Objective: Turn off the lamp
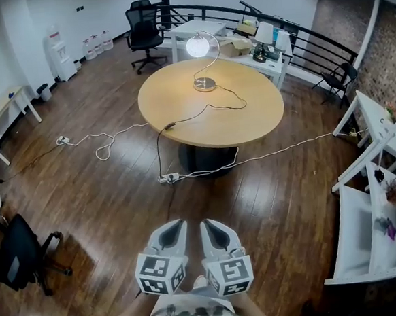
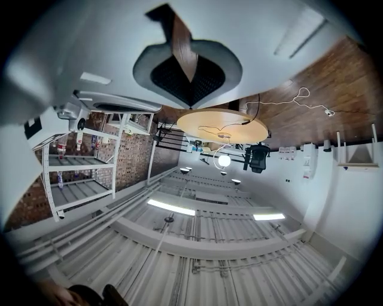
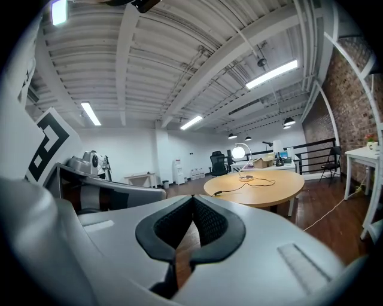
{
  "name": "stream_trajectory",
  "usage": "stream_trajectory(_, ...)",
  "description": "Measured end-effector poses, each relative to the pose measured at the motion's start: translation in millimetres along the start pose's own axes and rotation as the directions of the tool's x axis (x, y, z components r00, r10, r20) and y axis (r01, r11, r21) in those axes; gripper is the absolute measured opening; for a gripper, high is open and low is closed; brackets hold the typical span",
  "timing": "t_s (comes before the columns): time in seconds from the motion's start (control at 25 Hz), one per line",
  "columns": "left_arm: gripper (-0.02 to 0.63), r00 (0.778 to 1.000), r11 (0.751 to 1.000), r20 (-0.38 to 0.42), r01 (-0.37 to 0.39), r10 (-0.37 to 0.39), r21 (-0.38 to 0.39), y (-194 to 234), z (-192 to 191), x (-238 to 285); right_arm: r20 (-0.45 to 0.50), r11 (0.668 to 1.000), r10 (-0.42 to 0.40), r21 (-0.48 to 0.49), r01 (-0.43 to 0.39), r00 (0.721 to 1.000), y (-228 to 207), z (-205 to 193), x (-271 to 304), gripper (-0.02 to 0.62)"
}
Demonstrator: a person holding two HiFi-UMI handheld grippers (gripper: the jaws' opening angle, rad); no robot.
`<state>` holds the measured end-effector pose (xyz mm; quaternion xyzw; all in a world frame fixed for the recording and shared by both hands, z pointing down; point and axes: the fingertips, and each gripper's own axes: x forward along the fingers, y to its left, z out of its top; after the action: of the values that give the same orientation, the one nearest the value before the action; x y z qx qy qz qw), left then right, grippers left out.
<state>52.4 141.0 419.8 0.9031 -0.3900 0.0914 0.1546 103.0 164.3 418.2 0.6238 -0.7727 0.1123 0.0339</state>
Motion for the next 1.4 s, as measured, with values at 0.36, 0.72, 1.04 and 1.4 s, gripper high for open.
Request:
stream_trajectory(0.36,-0.002,1.000,1.000,0.012,-0.010,0.010,-0.003,2,8,31,-0.005,1.000,0.014,-0.013,-0.015,1.000,-23,4,18,0.000)
stream_trajectory(0.72,-0.002,1.000,1.000,0.030,-0.008,0.009,-0.027,33,23,81,-0.021,0.999,0.028,-0.038,-0.028,0.999,-43,9,74,0.000)
stream_trajectory(1.04,-0.002,1.000,0.999,0.018,0.002,-0.002,-0.050,88,47,145,-0.038,0.998,0.024,-0.055,-0.026,0.999,-61,28,162,0.000)
stream_trajectory(1.4,-0.002,1.000,0.998,-0.005,0.030,-0.031,-0.062,160,80,207,-0.064,0.998,-0.001,-0.055,-0.003,0.998,-66,49,256,0.000)
